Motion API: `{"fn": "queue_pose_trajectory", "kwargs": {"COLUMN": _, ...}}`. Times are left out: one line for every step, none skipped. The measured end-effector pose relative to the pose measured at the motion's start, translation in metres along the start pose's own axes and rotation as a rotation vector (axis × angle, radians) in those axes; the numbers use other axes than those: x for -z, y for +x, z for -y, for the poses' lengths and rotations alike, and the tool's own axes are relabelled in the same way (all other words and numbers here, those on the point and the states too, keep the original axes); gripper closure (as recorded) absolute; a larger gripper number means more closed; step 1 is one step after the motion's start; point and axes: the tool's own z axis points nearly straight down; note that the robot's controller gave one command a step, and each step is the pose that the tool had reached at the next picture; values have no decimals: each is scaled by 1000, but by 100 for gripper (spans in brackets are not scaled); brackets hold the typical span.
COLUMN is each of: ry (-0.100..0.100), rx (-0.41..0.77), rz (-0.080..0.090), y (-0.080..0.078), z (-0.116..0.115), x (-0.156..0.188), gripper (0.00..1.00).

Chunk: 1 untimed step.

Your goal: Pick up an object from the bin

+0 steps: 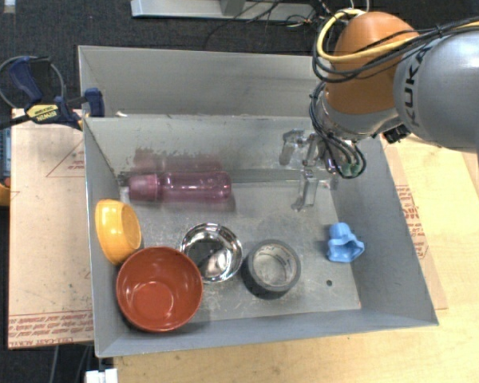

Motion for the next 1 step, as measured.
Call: {"fn": "queue_pose_trajectory", "kwargs": {"ry": 1, "rx": 1, "rz": 8, "y": -1, "z": 0, "x": 5, "gripper": 0}}
